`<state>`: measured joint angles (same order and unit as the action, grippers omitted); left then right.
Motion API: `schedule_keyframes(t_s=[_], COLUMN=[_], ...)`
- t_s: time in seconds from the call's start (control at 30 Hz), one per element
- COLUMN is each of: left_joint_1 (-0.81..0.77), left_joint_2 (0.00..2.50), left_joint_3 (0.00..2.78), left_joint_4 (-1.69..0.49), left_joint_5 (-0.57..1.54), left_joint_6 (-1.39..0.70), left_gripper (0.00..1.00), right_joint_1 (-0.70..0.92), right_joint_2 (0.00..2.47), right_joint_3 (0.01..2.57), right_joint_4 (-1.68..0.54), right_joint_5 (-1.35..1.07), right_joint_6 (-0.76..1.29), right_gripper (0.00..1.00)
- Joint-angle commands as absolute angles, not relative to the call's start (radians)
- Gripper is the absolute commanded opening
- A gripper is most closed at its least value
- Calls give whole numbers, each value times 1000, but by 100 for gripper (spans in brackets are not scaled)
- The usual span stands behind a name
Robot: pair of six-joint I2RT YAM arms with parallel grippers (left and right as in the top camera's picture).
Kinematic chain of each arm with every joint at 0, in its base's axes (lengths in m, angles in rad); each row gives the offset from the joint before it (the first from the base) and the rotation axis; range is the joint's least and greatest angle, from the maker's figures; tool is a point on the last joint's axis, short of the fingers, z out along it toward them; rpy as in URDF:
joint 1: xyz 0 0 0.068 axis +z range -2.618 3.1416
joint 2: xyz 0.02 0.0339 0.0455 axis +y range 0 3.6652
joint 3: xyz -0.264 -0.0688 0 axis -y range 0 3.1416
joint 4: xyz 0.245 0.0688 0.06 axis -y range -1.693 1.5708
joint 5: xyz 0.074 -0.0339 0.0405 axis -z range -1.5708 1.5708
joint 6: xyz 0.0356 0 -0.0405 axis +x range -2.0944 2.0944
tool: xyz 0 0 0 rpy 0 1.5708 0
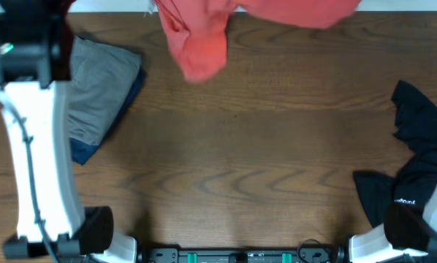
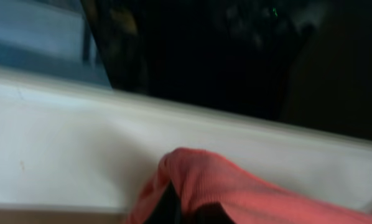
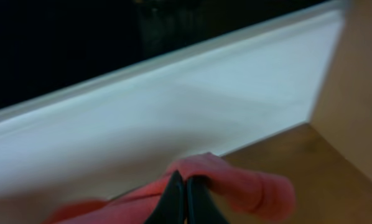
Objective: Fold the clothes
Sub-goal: 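Lift the shirt with both grippers and fling it forward onto the table, then pull the shirt hem toward the robot with both grippers to flatten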
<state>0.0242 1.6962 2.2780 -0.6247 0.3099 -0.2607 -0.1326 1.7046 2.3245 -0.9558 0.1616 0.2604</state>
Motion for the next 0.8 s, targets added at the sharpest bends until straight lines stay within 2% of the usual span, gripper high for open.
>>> schedule_keyframes(t_s=[0.0, 0.17, 0.3, 0.6, 0.77], left_joint_1=[41, 18, -22, -92, -97], left_joint_2=[1695, 1780, 1874, 1877, 1834], left_joint_3=[2295, 2294, 2257, 1751, 1460], left_joint_4=[-855, -1438, -1690, -1682, -1567], left_joint_5=[427, 427, 429, 434, 434], left_joint_6=[-249, -136, -9, 53, 48], left_gripper=[6, 6, 6, 6, 6], right_joint_1=[-159, -159, -165, -171, -171], right_joint_2=[1730, 1762, 1767, 1765, 1765], right_joint_3=[2305, 2202, 2031, 1652, 1477], right_joint_4=[-1061, -1305, -1393, -1485, -1452], right_joint_5=[300, 312, 317, 242, 188], right_joint_6=[267, 253, 255, 278, 302], right_gripper=[1, 1, 1, 1, 1])
